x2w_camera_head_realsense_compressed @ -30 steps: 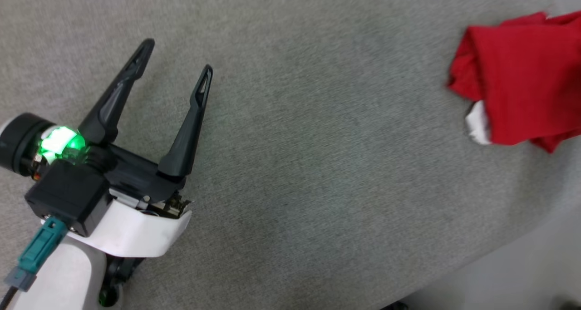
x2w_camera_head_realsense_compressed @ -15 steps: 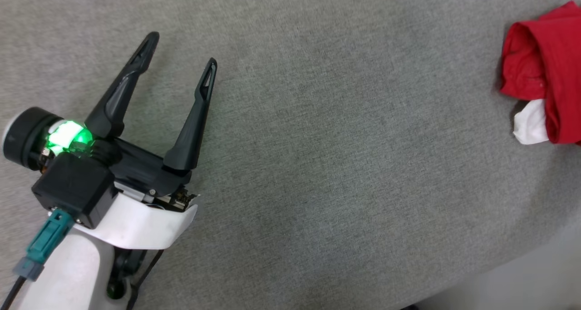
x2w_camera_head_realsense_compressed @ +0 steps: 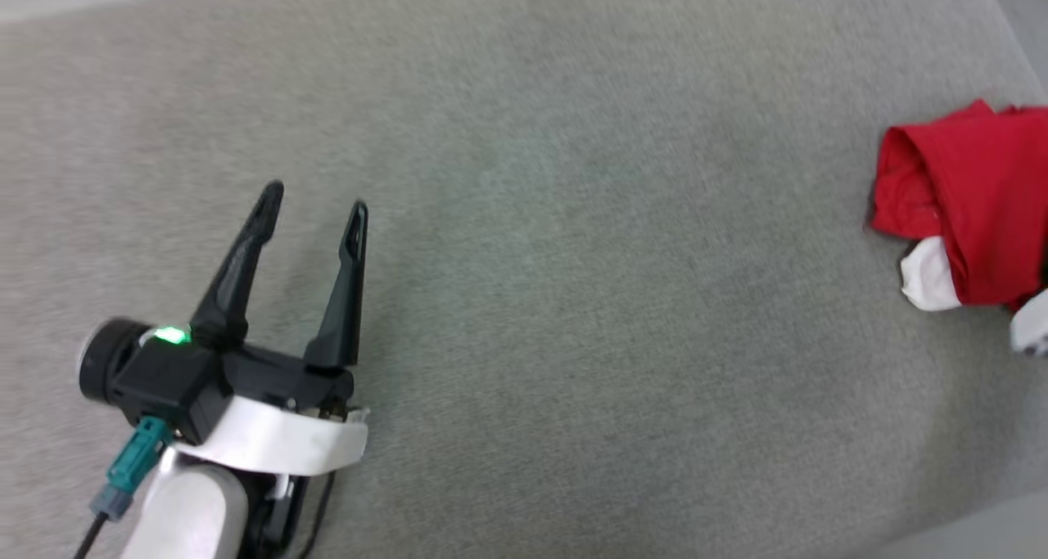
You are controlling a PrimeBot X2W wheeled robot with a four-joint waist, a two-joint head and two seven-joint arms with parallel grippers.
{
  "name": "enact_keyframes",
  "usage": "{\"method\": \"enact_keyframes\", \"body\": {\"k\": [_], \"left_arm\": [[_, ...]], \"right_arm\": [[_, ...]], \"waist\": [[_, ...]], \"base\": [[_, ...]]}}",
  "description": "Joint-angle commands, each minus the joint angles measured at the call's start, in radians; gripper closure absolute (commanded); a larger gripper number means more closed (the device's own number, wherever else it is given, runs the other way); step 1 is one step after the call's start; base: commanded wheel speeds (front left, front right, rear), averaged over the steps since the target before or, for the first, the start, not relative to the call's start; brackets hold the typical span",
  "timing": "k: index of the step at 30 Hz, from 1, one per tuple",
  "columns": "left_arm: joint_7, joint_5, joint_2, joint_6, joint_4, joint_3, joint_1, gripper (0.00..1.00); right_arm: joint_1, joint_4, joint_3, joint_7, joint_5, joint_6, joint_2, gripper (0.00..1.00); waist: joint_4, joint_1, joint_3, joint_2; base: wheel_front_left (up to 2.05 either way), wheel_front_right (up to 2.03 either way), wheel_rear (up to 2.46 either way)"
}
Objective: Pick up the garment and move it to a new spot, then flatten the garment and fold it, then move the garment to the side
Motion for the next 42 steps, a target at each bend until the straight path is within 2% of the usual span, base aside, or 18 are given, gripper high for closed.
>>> {"method": "enact_keyframes", "body": {"k": [1,10,18,27,34,42], "left_arm": [[-0.009,-0.007,-0.009,0.008,0.009,0.003,0.021,0.0],[-0.039,-0.031,-0.049,0.047,0.088,0.031,0.106,0.0],[-0.051,-0.034,-0.07,0.075,0.148,0.079,0.157,0.0],[-0.054,-0.023,-0.08,0.07,0.188,0.126,0.252,0.0],[-0.053,-0.007,-0.103,0.058,0.214,0.139,0.319,0.0],[-0.053,0.008,-0.116,0.045,0.222,0.163,0.355,0.0]], "right_arm": [[0.042,-0.036,0.011,0.003,0.011,-0.001,0.018,0.0],[0.233,-0.253,0.131,0.006,0.066,-0.001,0.089,0.0],[0.295,-0.314,0.259,0.036,0.118,-0.001,0.098,0.0],[0.399,-0.369,0.333,0.041,0.132,-0.001,0.123,0.0],[0.502,-0.415,0.34,0.048,0.123,-0.001,0.14,0.0],[0.574,-0.483,0.355,0.059,0.115,-0.001,0.155,0.0]], "waist": [[0.049,0.0,-0.058,0.0],[0.149,0.0,-0.16,0.0],[0.218,0.0,-0.235,0.0],[0.218,0.0,-0.321,0.0],[0.206,0.0,-0.397,0.0],[0.205,0.0,-0.422,0.0]], "base": [[0.0,0.0,0.0],[0.0,0.0,0.0],[0.0,0.0,0.0],[0.0,0.0,0.0],[0.0,0.0,0.0],[0.0,0.0,0.0]]}}
